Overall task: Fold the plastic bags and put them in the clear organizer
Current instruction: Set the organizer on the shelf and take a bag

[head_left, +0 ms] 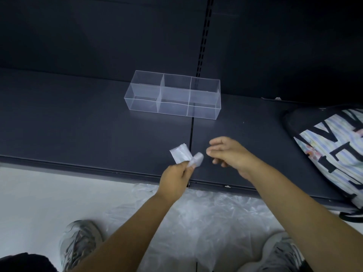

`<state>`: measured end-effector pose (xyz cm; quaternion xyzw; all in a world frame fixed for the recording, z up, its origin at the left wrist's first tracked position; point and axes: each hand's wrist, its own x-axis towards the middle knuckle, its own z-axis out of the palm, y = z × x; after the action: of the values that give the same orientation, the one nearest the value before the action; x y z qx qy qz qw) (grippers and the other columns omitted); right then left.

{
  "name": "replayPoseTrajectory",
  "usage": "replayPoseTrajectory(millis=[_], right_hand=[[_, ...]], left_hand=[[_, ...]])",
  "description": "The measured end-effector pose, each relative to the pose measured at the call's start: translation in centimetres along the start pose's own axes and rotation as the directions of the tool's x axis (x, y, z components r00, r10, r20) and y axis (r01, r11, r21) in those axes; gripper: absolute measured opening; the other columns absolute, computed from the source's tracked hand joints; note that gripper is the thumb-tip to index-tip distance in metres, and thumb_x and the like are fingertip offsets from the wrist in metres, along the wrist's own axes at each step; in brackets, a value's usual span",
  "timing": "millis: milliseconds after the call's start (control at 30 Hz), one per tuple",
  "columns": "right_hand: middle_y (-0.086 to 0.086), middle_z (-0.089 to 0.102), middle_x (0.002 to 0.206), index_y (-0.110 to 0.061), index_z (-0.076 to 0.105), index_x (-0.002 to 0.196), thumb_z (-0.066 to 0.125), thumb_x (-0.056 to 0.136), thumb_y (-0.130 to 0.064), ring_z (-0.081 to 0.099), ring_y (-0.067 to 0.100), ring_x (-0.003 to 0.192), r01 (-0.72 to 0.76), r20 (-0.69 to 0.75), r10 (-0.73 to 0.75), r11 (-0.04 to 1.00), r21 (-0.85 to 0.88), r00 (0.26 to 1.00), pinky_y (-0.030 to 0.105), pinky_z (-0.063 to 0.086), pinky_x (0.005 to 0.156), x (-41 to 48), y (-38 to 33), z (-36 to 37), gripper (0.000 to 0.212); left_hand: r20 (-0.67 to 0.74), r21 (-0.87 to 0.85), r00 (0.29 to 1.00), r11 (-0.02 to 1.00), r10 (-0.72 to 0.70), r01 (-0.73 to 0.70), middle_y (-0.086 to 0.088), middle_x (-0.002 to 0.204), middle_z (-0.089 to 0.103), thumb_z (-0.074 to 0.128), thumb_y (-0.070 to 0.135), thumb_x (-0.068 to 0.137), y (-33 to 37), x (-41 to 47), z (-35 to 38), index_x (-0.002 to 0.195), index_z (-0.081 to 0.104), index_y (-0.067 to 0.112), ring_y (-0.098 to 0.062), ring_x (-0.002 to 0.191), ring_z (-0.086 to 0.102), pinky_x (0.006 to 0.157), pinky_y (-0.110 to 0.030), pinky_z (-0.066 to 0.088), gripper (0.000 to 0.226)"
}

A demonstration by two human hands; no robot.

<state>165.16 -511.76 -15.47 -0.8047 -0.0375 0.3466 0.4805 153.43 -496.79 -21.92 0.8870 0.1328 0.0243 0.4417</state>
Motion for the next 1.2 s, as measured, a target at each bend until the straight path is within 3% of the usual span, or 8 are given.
replayPoseTrajectory(millis=[100, 233, 500, 567, 633, 733, 900, 1200], right_hand=[[-0.01, 0.065, 0.117, -0.025, 0.053, 0.123, 0.07, 0.085, -0.011, 0.062, 0.006, 0.087, 0.057, 0.121, -0.056, 0.998, -0.007, 0.991, 0.02, 0.044, 0.065, 0.5, 0.5, 0.8, 0.045], [-0.002, 0.07, 0.098, -0.019, 0.064, 0.106, 0.069, 0.085, -0.006, 0.058, 0.007, 0.063, 0.034, 0.118, -0.037, 0.999, 0.028, 0.992, 0.018, 0.043, 0.055, 1.5, 2.5, 4.1, 0.026], [-0.003, 0.06, 0.052, -0.015, 0.064, 0.071, 0.073, 0.081, -0.01, 0.05, 0.004, 0.037, 0.006, -0.169, -0.007, 1.0, -0.008, 0.986, 0.013, 0.037, 0.04, 3.0, 3.0, 5.9, 0.014], [-0.003, 0.061, 0.053, -0.015, 0.065, 0.072, 0.073, 0.081, -0.01, 0.051, 0.004, 0.037, -0.009, -0.181, 0.003, 0.999, -0.034, 0.983, 0.013, 0.038, 0.043, 3.3, 3.0, 6.0, 0.013], [-0.003, 0.063, 0.058, -0.014, 0.066, 0.073, 0.073, 0.08, -0.011, 0.052, 0.003, 0.037, -0.023, -0.186, 0.012, 0.998, -0.056, 0.982, 0.014, 0.041, 0.046, 3.5, 2.9, 6.1, 0.01], [-0.001, 0.065, 0.064, -0.014, 0.067, 0.074, 0.074, 0.078, -0.014, 0.053, 0.003, 0.039, -0.042, -0.208, 0.021, 0.994, -0.097, 0.978, 0.014, 0.042, 0.044, 3.5, 2.6, 6.3, 0.008], [-0.001, 0.067, 0.078, -0.018, 0.067, 0.079, 0.073, 0.078, -0.017, 0.062, 0.013, 0.069, -0.015, -0.269, -0.04, 0.98, -0.199, 0.962, 0.025, 0.049, 0.064, 3.4, 2.4, 7.1, 0.006], [0.001, 0.051, 0.104, -0.021, 0.061, 0.095, 0.07, 0.084, -0.036, 0.046, 0.022, 0.103, -0.029, -0.562, -0.297, 0.866, -0.499, 0.772, 0.031, 0.025, 0.084, 2.0, 6.3, 8.8, 0.021]], left_hand=[[0.064, -0.265, 0.984, 0.948, -0.164, 0.175, -0.016, 0.075, 0.064, 0.047, 0.033, 0.1, 0.2, 1.1, -1.3, 0.085, 0.065, 0.001, -0.016, 0.069, 0.053, 0.07, -0.039, 0.045, 0.039], [0.122, -0.422, 0.938, 0.839, -0.324, 0.344, -0.014, 0.114, 0.065, 0.046, 0.033, 0.1, 0.3, 2.4, -2.2, 0.121, 0.062, 0.001, -0.024, 0.104, 0.061, 0.097, -0.04, 0.047, 0.041], [0.023, -0.539, 0.887, 0.742, -0.461, 0.399, -0.012, 0.094, 0.069, 0.047, 0.017, 0.1, -0.3, 4.2, -2.4, 0.118, 0.061, 0.001, -0.024, 0.081, 0.069, 0.077, -0.038, 0.059, 0.028], [-0.203, -0.391, 0.863, 0.847, -0.462, 0.362, -0.011, 0.092, 0.07, 0.048, 0.014, 0.099, -0.6, 4.3, -2.5, 0.12, 0.059, 0.005, -0.024, 0.079, 0.068, 0.078, -0.039, 0.057, 0.026], [-0.429, -0.053, 0.882, 0.98, -0.196, 0.192, -0.009, 0.1, 0.069, 0.05, 0.011, 0.096, -0.7, 4.0, -2.4, 0.115, 0.062, 0.009, -0.026, 0.089, 0.065, 0.082, -0.037, 0.052, 0.023], [-0.17, 0.376, 0.95, 0.908, 0.262, -0.184, -0.01, 0.119, 0.062, 0.049, 0.011, 0.096, -0.7, 3.9, -1.4, 0.119, 0.063, 0.011, -0.03, 0.113, 0.056, 0.098, -0.038, 0.039, 0.027], [0.213, 0.677, 0.975, 0.709, 0.067, -0.197, 0.004, 0.162, -0.003, 0.011, 0.044, 0.103, -3.5, 3.4, -0.4, 0.153, 0.001, 0.018, -0.015, 0.148, -0.009, 0.119, -0.043, -0.009, 0.058], [0.24, 0.709, 0.971, 0.68, 0.013, -0.185, 0.002, 0.161, -0.014, -0.004, 0.073, 0.08, -4.6, 3.6, -1.1, 0.151, -0.013, 0.017, -0.019, 0.146, -0.017, 0.116, -0.049, -0.014, 0.091]])
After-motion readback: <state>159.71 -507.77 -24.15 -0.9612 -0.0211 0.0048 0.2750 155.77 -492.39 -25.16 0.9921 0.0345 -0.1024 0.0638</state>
